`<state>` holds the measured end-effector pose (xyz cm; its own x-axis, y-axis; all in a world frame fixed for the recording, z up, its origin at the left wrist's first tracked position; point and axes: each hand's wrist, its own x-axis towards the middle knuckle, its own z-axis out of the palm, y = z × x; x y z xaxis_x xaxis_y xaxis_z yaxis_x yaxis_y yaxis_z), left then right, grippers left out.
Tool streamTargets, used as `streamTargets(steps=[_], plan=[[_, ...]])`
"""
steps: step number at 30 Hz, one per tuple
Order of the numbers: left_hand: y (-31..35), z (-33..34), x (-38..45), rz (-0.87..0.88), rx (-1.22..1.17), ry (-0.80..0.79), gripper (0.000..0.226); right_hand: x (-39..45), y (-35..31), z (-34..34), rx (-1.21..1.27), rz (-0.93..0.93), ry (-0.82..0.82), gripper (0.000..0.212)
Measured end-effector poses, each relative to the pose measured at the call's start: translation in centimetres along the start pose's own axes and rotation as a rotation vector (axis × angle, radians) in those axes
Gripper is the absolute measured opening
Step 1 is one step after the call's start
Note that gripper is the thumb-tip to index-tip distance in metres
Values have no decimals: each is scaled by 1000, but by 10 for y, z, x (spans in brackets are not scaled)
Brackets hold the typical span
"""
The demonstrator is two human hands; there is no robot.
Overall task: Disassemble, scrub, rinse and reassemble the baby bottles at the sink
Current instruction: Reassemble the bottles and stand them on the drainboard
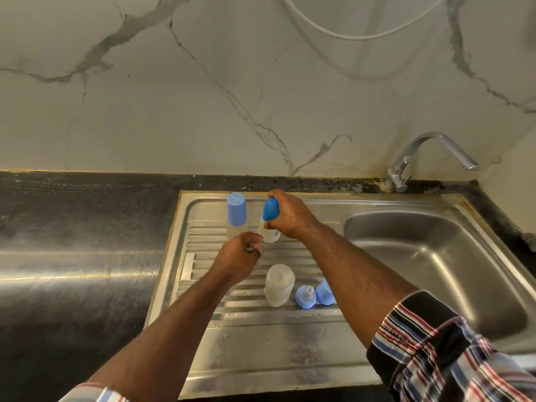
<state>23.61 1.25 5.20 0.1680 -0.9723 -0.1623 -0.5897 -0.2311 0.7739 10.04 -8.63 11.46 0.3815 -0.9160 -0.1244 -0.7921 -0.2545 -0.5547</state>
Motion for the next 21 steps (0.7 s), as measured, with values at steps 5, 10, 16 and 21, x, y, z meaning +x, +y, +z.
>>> streamTargets(steps=[5, 10, 16, 21], plan=[[4, 1, -3, 4, -1, -15, 28, -3, 2, -3, -28, 30, -22, 79], [8, -2, -6, 20, 7, -30, 30, -10, 1, -9, -37, 48, -79, 98], [24, -4, -11, 42, -48, -49, 24, -19, 7, -16, -9, 59, -56, 94], [37, -4, -20, -6, -192, -291, 56, -37, 26, -27, -32, 90, -41, 49]])
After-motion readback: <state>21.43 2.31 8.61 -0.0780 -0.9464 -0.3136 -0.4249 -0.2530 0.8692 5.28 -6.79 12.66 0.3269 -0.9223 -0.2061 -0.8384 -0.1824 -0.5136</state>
